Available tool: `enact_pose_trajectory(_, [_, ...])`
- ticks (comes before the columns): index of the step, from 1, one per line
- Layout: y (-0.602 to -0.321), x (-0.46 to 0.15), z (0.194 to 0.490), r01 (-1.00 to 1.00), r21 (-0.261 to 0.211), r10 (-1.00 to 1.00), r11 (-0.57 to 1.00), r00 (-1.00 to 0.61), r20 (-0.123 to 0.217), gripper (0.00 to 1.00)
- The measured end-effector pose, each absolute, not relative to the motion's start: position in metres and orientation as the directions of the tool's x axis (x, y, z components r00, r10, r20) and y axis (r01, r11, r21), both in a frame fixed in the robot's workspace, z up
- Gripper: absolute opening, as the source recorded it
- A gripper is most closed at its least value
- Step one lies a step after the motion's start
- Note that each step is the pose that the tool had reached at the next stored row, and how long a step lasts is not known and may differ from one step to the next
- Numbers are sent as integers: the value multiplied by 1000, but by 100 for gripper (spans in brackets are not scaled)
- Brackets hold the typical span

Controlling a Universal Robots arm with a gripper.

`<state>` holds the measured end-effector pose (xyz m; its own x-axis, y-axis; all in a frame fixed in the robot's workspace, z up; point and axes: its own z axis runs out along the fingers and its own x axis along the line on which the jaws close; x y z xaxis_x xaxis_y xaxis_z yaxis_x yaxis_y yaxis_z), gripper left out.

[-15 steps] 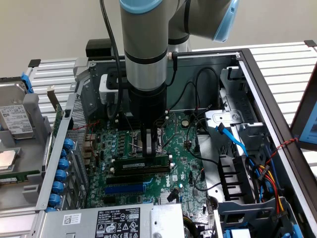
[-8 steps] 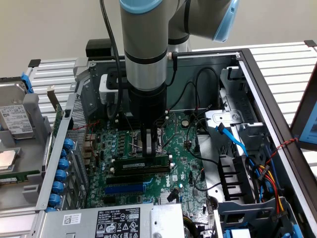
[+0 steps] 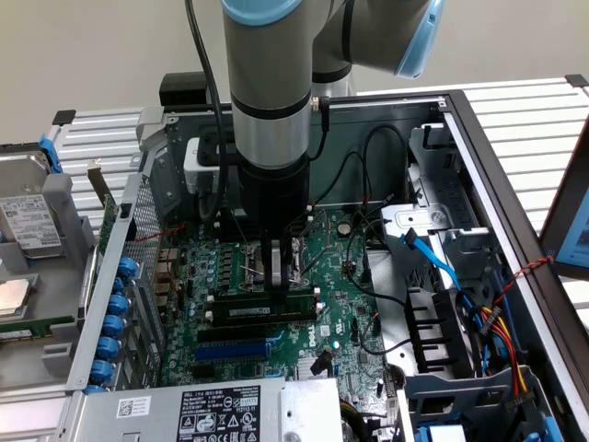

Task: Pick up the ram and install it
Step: 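Insert the ram into the slot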

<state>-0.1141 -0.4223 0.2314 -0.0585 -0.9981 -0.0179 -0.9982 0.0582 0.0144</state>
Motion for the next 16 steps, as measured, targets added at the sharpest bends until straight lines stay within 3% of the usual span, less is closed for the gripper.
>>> enact_pose_trajectory(16, [-422, -114, 234, -998, 14, -998, 58, -58, -18, 20])
